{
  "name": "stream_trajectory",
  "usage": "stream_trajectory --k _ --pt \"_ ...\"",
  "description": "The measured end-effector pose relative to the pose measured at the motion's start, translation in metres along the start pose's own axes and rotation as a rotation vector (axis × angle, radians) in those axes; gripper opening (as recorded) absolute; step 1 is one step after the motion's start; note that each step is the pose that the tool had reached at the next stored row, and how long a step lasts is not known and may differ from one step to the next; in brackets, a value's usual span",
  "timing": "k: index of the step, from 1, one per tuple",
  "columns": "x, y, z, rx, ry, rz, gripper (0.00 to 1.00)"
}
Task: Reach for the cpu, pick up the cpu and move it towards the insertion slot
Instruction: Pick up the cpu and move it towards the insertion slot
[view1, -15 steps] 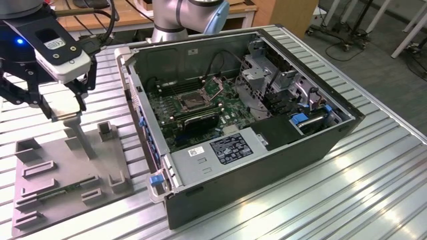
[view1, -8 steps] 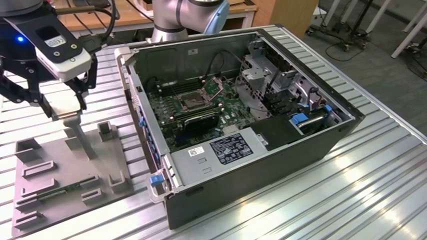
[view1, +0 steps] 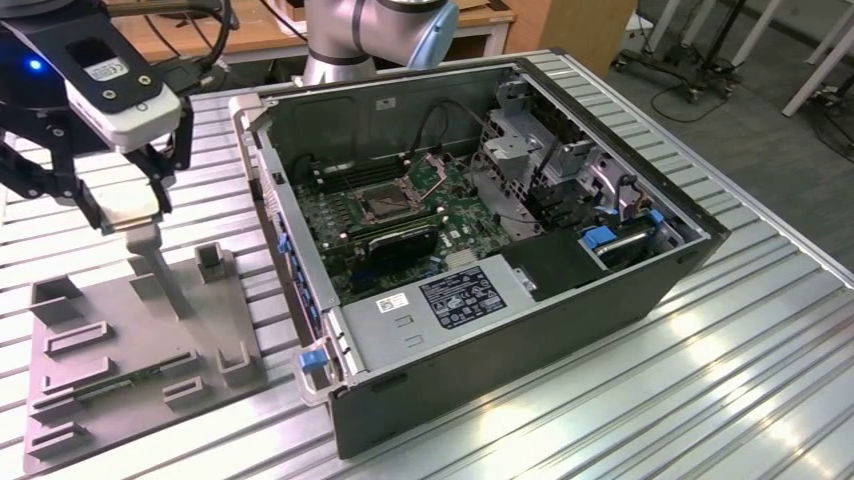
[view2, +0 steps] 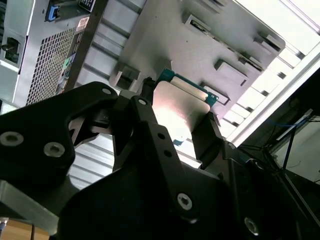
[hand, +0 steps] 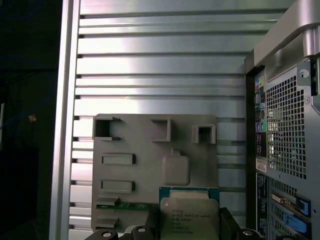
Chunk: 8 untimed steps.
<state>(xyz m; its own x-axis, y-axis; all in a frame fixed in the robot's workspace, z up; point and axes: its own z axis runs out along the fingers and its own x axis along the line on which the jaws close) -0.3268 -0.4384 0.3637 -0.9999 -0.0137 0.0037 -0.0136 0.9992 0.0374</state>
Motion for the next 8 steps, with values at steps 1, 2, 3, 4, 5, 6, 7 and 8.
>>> stream_trajectory --k 1,2,3,4,5,6,7,8 --pt "-0.0013 0.0001 0.0000 -0.0001 0.0000 0.000 0.55" --pt "-0.0029 0.0001 0.0000 -0.0001 0.0000 0.000 0.55" --pt "-0.0044 0.0002 0.0000 0.0000 0.0000 0.000 0.55" --pt "-0.0057 0.0003 0.0000 0.0000 -0.0001 0.000 0.55" --pt "-0.0067 0.0004 0.0001 -0.0001 -0.0002 0.000 0.55" --pt "-0.0068 0.0005 -0.0003 0.0000 0.0001 0.000 0.55" --pt "-0.0069 0.0005 -0.0018 0.0002 0.0002 0.000 0.55" --pt "-0.0069 0.0006 -0.0040 0.0001 0.0000 0.000 0.55"
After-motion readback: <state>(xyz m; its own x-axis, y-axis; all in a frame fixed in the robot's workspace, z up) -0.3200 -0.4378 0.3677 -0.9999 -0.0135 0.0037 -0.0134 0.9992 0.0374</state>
